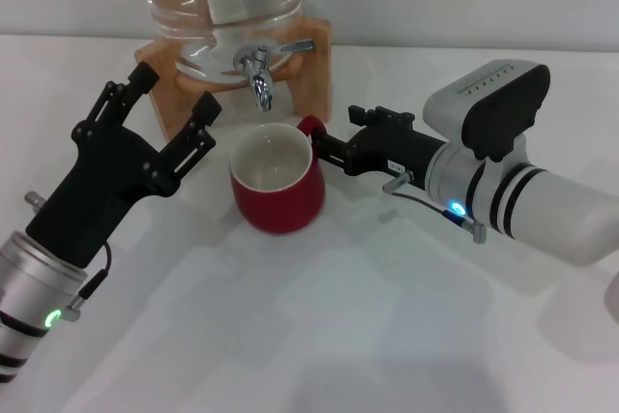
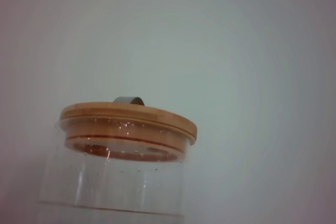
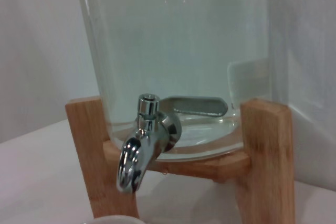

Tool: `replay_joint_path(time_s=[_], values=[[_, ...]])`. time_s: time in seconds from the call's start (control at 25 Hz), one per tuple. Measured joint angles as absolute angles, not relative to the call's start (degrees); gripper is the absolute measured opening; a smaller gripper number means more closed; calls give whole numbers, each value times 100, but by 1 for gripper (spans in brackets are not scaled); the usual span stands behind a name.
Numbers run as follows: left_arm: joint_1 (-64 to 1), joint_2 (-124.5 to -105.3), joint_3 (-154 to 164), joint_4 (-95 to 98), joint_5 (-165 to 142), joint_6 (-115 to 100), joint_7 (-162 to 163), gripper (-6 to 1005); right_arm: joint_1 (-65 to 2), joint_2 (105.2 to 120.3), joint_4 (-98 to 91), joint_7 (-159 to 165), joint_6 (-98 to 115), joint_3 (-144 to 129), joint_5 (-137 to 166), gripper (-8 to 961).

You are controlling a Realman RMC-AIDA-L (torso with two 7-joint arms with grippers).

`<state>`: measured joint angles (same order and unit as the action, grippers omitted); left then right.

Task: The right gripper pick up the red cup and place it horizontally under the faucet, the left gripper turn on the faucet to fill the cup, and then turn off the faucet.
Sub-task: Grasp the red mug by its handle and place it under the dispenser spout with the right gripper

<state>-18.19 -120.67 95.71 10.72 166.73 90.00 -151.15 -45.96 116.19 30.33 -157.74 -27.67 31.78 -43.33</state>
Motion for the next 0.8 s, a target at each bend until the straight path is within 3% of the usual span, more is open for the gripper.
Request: replay_joint_path(time_s=[0.8], values=[[-1845, -12064, 9571, 1073, 16673, 9010, -15126, 862, -4580, 11620, 2908, -15807, -2949, 3190, -4836, 642]])
